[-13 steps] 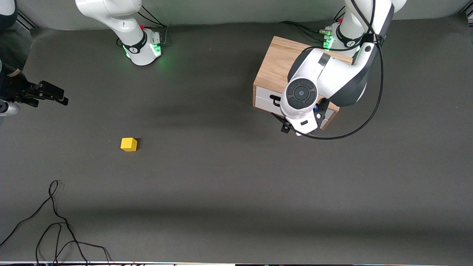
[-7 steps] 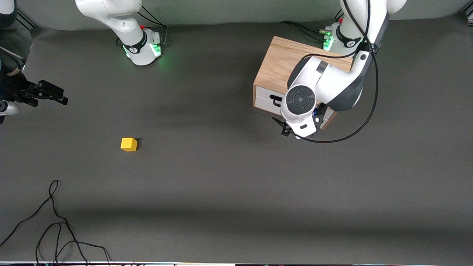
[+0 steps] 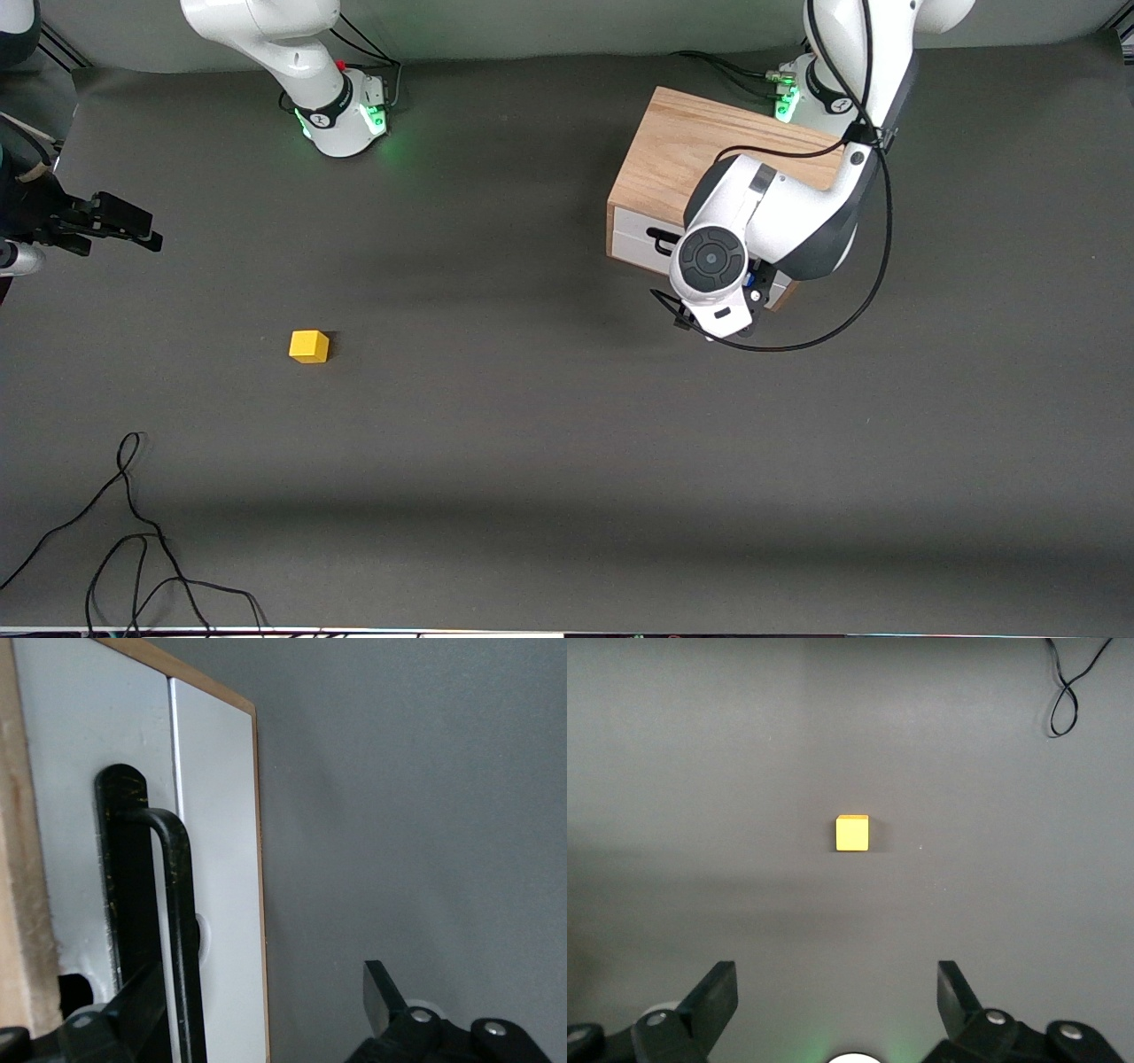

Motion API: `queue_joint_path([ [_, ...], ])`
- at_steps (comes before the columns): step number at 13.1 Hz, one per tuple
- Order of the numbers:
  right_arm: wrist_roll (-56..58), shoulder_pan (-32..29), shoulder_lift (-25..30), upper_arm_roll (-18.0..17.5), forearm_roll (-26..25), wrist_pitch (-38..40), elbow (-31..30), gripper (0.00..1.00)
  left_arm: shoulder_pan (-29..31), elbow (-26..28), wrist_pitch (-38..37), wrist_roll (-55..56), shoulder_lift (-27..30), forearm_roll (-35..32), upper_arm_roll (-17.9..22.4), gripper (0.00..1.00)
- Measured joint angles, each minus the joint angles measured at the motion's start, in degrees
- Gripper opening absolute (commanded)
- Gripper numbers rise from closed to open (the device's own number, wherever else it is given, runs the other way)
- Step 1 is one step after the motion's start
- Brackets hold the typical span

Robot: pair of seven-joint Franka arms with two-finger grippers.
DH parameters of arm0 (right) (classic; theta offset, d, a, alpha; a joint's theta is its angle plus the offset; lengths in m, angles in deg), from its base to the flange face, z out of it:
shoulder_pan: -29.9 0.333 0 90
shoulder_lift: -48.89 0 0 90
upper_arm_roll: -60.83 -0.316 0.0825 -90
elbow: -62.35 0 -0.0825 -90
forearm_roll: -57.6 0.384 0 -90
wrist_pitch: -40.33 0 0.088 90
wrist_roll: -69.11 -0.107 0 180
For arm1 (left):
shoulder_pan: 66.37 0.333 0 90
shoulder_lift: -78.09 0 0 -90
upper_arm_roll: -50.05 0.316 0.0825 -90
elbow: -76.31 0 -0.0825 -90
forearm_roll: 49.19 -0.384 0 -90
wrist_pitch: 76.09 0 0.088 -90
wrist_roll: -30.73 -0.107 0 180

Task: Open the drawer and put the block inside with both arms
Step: 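Pull the drawer handle outward with the left gripper, opening the drawer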

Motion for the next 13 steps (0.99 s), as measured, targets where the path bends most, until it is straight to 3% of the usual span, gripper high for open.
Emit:
queue_joint_path([
  [13,0.00,0.00,0.01,0.00,0.00,0.00,0.00,1.00,-0.18,1.89,2.36,-0.19,-1.84,0.00,-0.24,1.00],
])
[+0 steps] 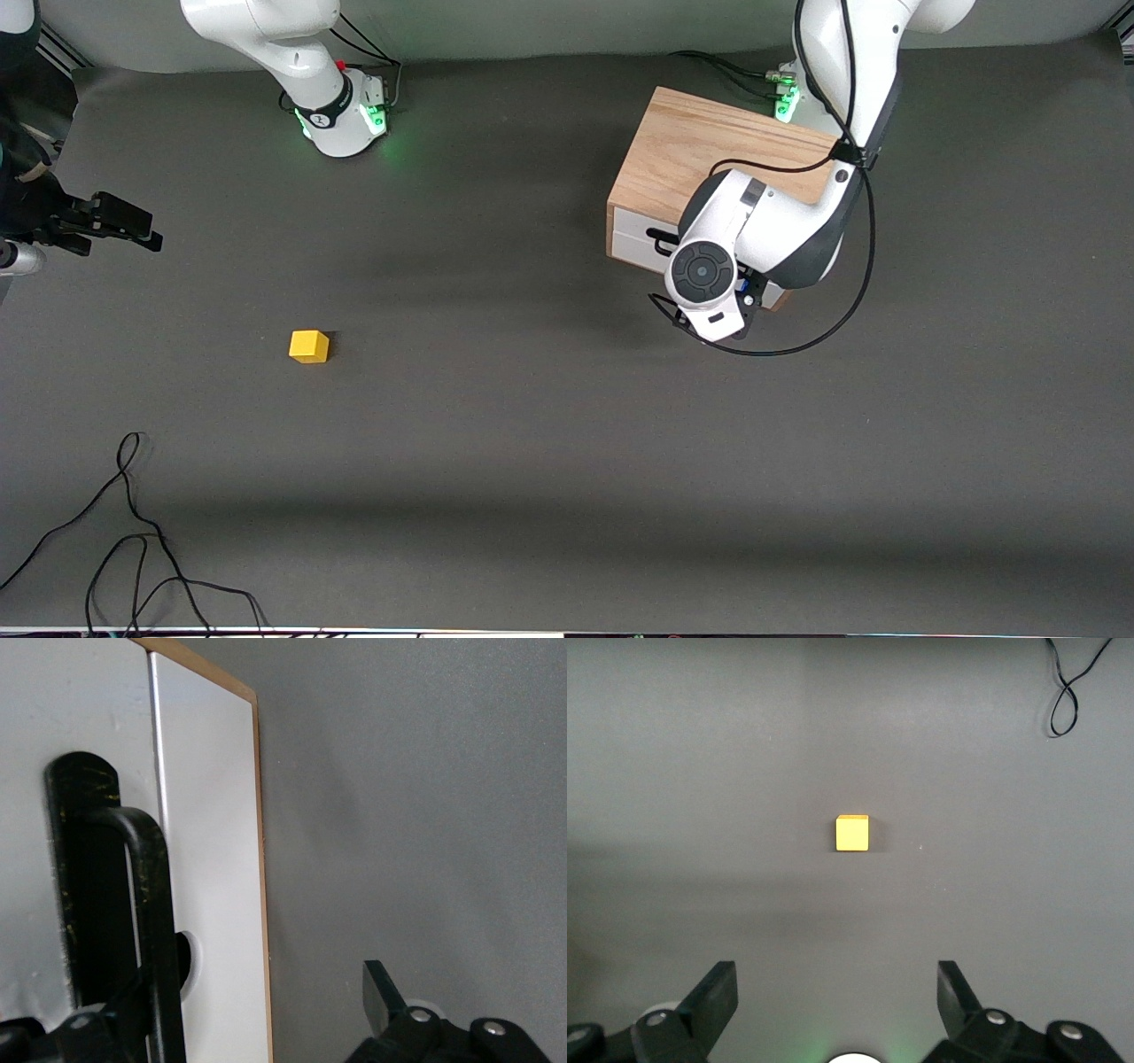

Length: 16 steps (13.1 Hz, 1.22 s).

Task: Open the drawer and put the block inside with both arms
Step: 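Pull the drawer handle outward with the left gripper, opening the drawer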

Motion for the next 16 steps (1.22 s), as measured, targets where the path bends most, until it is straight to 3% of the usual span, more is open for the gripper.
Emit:
queue_joint_path([
  [16,0.00,-0.22,0.77,0.56,0.00,-0.39,0.05,1.00,0.10,-7.78,3.32,-0.04,-4.32,0.00,0.29,1.00],
])
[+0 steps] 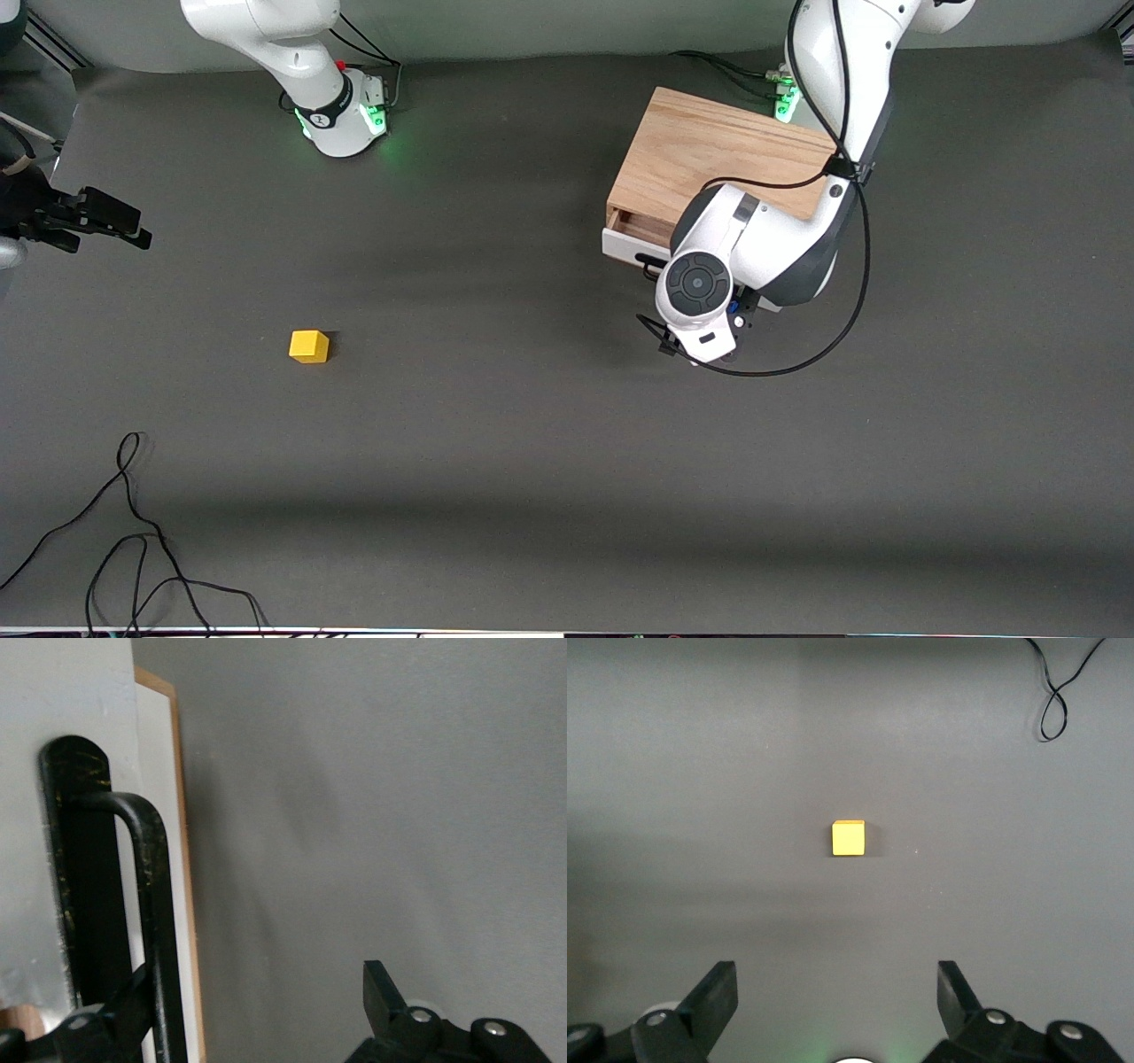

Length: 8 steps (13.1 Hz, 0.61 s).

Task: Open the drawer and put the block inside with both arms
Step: 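Pull the drawer handle outward with the left gripper, opening the drawer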

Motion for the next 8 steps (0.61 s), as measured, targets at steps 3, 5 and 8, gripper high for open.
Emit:
queue_joint_path([
  [3,0.01,0.00,-0.02,-0.02,0.00,-0.01,0.00,1.00,0.67,-1.39,1.74,0.00,-0.73,0.00,0.13,1.00],
  [5,0.01,0.00,-0.08,-0.09,0.00,-0.01,0.00,1.00,0.92,-2.50,1.83,0.00,-1.46,0.03,0.13,1.00],
  [8,0.03,0.01,-0.29,-0.37,0.00,-0.02,0.00,1.00,1.05,-4.53,2.05,0.00,-2.68,0.03,0.25,1.00],
])
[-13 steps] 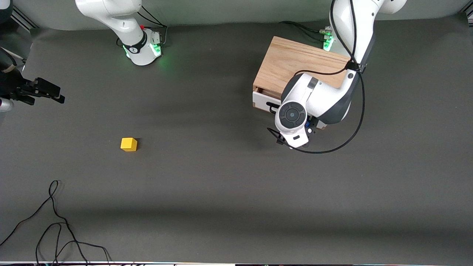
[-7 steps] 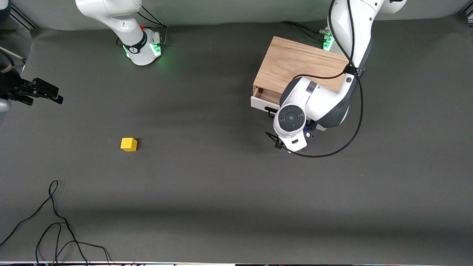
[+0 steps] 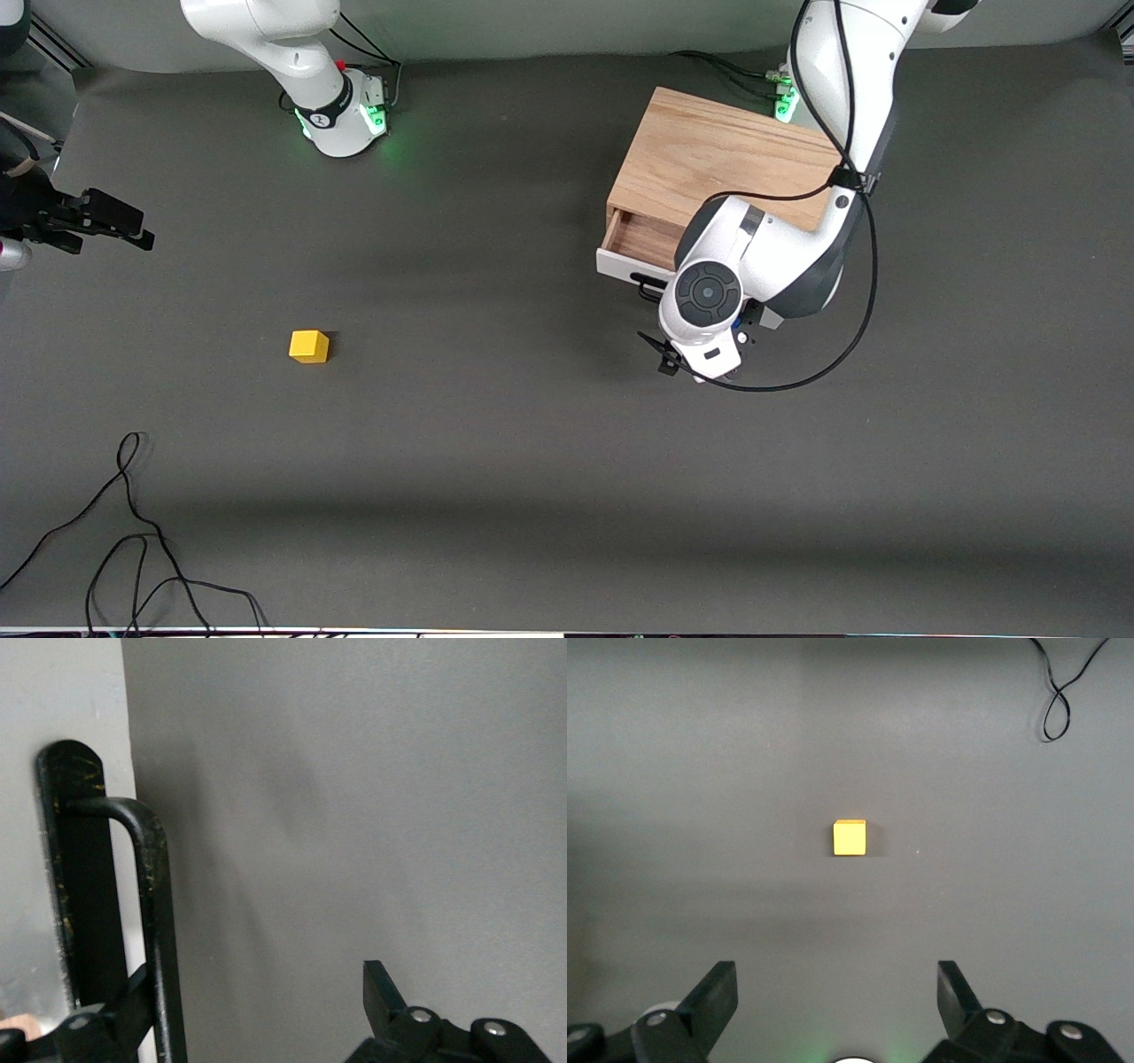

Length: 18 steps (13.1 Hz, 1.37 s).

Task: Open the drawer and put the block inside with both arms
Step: 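Pull the drawer handle outward with the left gripper, opening the drawer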

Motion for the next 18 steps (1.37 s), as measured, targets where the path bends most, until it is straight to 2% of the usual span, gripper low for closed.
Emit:
queue_joint_path([
  [6,0.00,-0.44,0.17,0.31,0.00,0.01,0.04,1.00,0.23,-3.58,1.49,-0.01,-2.46,-0.02,0.06,1.00],
  [12,0.01,-0.43,0.10,-0.03,0.00,0.02,0.00,1.00,0.23,-4.55,1.41,-0.16,-3.13,-0.16,0.04,1.00],
  [18,0.01,-0.42,-0.16,-0.24,0.00,-1.09,-0.02,1.00,0.22,-8.50,5.53,-0.18,-5.57,-0.23,0.00,1.00],
])
